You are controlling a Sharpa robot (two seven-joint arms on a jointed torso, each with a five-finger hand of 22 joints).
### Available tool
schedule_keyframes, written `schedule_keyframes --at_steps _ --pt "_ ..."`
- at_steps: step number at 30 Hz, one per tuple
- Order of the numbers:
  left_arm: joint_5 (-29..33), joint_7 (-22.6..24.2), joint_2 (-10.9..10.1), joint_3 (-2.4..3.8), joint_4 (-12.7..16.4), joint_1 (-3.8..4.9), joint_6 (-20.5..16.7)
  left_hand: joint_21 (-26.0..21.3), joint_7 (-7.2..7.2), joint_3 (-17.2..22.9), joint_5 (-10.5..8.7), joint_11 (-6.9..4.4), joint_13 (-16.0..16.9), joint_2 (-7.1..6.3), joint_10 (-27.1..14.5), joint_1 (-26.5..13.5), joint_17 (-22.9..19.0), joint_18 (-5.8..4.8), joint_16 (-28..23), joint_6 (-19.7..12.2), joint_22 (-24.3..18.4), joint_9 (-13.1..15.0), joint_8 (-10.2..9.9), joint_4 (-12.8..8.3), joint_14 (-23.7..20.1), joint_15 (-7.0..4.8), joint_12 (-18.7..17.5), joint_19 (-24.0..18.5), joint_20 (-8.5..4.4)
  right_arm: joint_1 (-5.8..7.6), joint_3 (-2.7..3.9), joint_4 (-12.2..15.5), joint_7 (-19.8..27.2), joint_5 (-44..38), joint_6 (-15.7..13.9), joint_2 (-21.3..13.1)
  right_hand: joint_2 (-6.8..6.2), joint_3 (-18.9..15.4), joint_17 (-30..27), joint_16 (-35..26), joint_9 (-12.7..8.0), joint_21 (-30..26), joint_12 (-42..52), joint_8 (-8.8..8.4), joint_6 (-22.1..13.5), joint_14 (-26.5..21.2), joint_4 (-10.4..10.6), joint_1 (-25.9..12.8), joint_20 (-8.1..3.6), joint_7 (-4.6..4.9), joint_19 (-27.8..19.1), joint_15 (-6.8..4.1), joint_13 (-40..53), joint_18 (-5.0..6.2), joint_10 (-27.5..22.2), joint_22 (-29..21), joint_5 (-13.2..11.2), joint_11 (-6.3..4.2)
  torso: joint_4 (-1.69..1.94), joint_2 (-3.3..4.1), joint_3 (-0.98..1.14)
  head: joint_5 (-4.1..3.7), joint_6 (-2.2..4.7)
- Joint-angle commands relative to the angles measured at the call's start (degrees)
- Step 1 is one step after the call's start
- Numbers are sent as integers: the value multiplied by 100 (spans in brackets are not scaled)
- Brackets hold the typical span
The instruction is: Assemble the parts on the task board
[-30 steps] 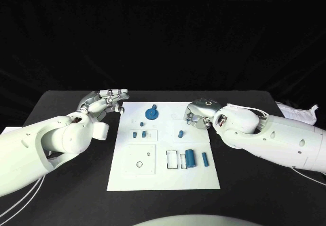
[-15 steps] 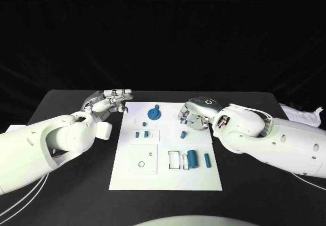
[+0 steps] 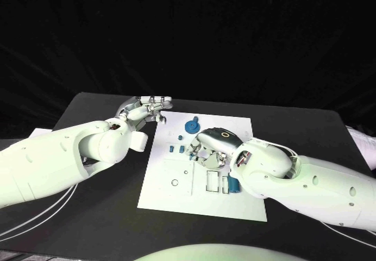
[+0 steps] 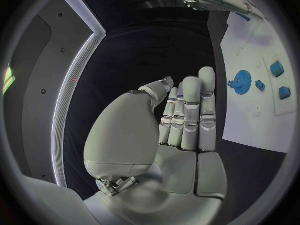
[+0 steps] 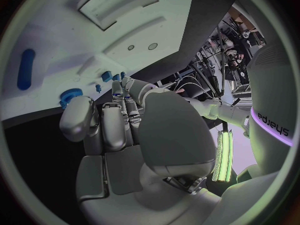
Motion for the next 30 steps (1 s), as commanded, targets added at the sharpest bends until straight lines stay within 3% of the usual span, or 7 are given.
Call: schedule_keyframes --at_steps 1,9,16,30 --pt "-24 15 33 3 3 2 134 -29 6 -9 -24 7 6 16 -51 39 -10 64 -24 -53 -11 -7 -9 -21 -57 -3 21 -41 -4 -94 -20 -96 146 -133 89 114 20 25 5 30 6 24 24 32 -5 277 -10 -42 -4 43 35 -18 -2 73 50 -5 39 -30 -1 2 -5 80 -25" --pt "-24 8 67 3 5 3 147 -29 6 -9 -24 7 6 16 -51 39 -10 64 -24 -53 -11 -7 -9 -21 -57 -3 21 -41 -4 -248 -82 -311 153 -213 238 310 13 26 4 31 6 21 22 29 -11 276 -22 -51 -3 50 33 -15 -7 74 46 -11 44 -25 0 8 2 103 -44" --pt "-24 2 67 3 3 3 150 -36 9 -19 -24 10 6 14 -58 31 -15 63 -26 -58 -15 -7 -7 -23 -64 0 28 -44 -1 -267 -103 -360 178 -201 307 339 8 19 7 36 8 20 22 27 -14 276 -26 -72 0 57 31 -11 -11 74 42 -13 41 -18 -17 7 9 128 -78" --pt "-24 -10 68 3 -1 3 168 -40 8 -18 -22 10 6 20 -61 35 -17 63 -26 -60 -17 -6 -6 -27 -67 0 33 -46 0 -271 -118 -361 152 -231 489 388 9 17 7 37 9 22 23 27 -14 276 -27 -81 1 59 32 -9 -13 74 42 -10 42 -17 -9 4 6 142 -113"
